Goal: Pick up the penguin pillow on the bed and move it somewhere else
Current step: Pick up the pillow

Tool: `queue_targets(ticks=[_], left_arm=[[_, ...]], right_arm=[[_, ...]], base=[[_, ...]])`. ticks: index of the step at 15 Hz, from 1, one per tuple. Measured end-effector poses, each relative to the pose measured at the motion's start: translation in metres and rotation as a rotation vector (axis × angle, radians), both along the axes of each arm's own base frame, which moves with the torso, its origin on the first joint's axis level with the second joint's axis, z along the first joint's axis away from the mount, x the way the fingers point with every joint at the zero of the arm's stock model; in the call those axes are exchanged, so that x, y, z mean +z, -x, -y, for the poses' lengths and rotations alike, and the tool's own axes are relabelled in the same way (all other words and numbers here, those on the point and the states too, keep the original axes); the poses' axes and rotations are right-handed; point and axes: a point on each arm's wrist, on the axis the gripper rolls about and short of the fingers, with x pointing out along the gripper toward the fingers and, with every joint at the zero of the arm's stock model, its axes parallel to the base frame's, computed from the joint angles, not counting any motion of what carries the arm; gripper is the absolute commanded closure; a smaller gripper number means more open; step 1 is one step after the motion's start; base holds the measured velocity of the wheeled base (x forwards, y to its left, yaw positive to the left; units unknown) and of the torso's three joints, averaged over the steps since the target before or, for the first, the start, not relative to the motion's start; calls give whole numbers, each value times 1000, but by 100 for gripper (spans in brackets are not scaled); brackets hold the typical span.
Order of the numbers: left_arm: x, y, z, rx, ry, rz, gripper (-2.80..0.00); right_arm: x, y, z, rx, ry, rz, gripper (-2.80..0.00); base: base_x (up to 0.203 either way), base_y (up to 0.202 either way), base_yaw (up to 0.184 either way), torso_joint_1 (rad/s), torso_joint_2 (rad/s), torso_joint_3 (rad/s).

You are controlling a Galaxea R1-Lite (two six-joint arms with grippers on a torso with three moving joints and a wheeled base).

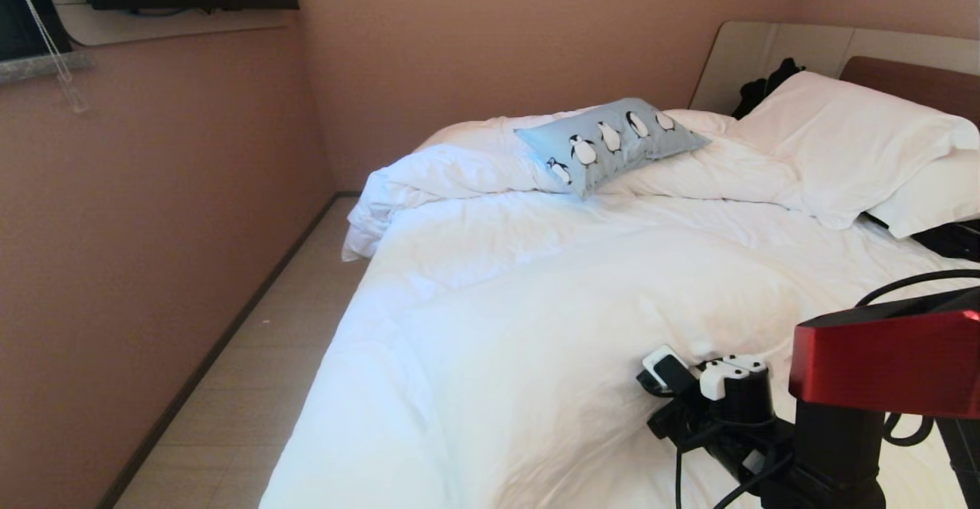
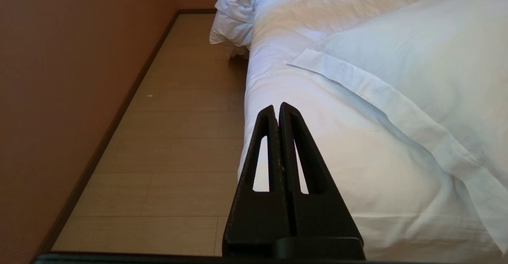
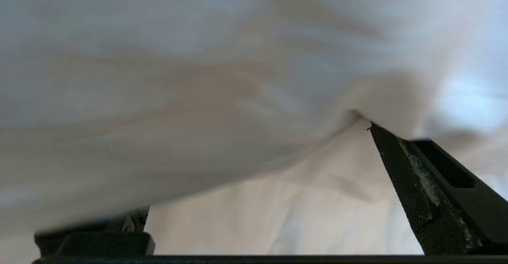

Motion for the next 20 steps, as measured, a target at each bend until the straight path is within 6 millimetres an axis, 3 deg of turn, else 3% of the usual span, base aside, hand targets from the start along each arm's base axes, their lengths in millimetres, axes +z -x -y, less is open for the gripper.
queue_targets(ticks=[5, 10, 20], left_arm=[[0, 0, 0, 0, 0, 0, 0], [0, 0, 0, 1, 0, 0, 0], [0, 0, 0, 1, 0, 0, 0]], right_arm=[[30, 4, -3, 2, -31, 97, -280], [40, 1, -5, -6, -44, 136, -280], [12, -42, -13, -161, -116, 179, -280]], base=[[0, 0, 0, 0, 0, 0], [0, 0, 0, 0, 0, 0], [0, 0, 0, 0, 0, 0]])
